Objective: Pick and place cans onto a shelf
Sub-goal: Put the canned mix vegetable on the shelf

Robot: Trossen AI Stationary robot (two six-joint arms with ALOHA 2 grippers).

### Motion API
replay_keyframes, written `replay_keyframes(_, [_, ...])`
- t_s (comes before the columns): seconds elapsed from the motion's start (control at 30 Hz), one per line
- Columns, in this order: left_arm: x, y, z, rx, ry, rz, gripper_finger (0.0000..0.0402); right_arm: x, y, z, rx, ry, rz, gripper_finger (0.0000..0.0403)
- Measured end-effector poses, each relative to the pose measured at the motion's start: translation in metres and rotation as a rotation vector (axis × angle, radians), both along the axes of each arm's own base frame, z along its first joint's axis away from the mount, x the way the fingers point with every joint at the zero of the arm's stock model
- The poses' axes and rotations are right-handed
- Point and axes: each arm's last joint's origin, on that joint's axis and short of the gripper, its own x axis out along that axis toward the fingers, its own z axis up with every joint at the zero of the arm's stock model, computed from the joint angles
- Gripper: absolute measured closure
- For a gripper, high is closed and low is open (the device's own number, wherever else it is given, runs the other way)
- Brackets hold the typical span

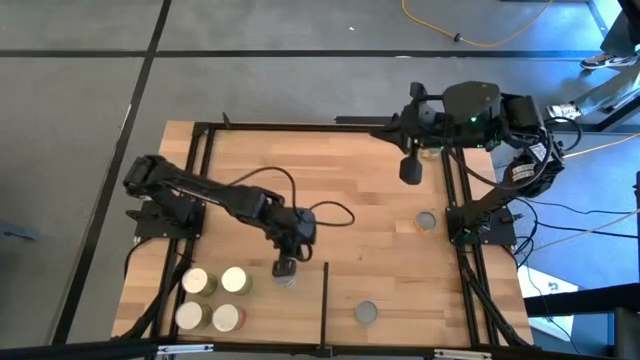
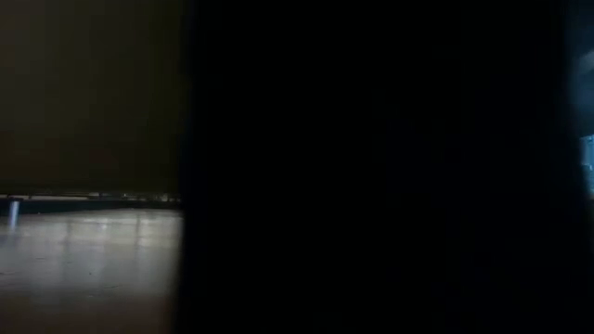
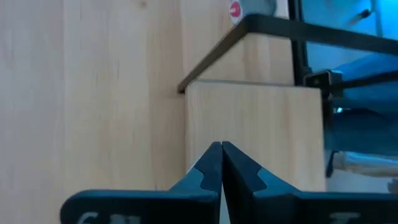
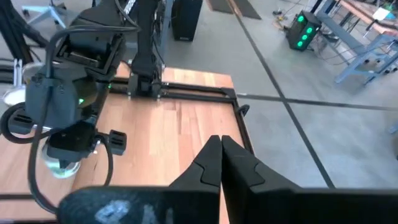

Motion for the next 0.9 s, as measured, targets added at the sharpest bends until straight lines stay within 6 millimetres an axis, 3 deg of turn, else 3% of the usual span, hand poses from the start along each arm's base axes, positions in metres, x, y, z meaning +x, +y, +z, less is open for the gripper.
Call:
replay_keyframes(0.33, [0.005, -0.017, -0.023, 0.041, 0.094, 0.021, 0.0401, -0.003, 0.001, -0.005, 0.014, 0.06, 0.021, 0.0398])
replay_keyframes(0.9, [-0.009, -0.049, -0.028, -0.025, 0.208, 0.068, 0.0401, -0.003, 0.001, -0.006, -0.009, 0.074, 0.033, 0.0397])
